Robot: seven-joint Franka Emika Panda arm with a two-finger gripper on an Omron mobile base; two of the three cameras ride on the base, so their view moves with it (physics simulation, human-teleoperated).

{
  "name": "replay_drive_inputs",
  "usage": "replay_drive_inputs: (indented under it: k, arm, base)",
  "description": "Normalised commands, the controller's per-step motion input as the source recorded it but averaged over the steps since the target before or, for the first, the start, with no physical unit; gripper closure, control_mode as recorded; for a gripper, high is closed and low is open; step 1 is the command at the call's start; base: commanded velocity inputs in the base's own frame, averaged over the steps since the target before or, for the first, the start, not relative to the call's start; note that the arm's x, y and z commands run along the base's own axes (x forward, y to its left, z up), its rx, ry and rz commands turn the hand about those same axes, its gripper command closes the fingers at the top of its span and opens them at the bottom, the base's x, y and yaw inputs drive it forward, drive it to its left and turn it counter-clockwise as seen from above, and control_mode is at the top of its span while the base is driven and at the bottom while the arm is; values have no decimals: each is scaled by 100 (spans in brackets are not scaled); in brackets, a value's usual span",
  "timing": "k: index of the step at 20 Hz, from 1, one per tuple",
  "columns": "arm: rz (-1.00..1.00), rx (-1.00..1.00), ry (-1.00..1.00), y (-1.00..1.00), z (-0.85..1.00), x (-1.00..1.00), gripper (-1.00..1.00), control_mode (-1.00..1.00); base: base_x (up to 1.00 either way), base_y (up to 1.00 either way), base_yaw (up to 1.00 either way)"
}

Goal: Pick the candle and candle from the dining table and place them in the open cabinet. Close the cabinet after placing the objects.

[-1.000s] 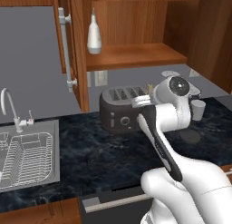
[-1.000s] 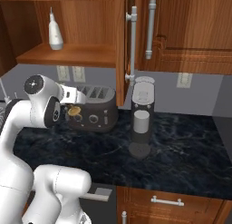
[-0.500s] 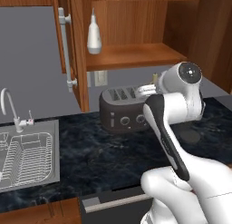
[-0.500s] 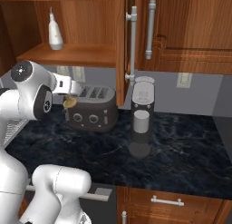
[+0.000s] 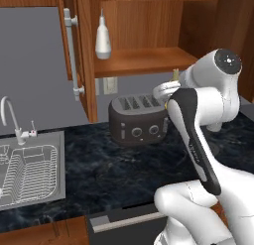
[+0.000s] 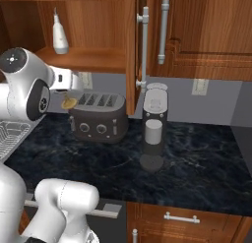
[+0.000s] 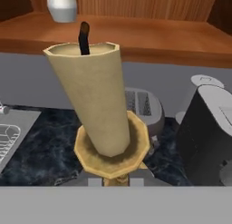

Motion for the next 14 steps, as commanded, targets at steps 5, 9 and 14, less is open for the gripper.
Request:
replay_drive_inputs:
  k: [5,9,14]
  arm:
    - [11,0,-10,0,14,-24,100,-100]
    - [6,0,-9,0,37,-1,100,-100]
    - [1,0,-5,0,47,15,100,-100]
  base:
    - [0,0,0]
    - [0,0,0]
    - [0,0,0]
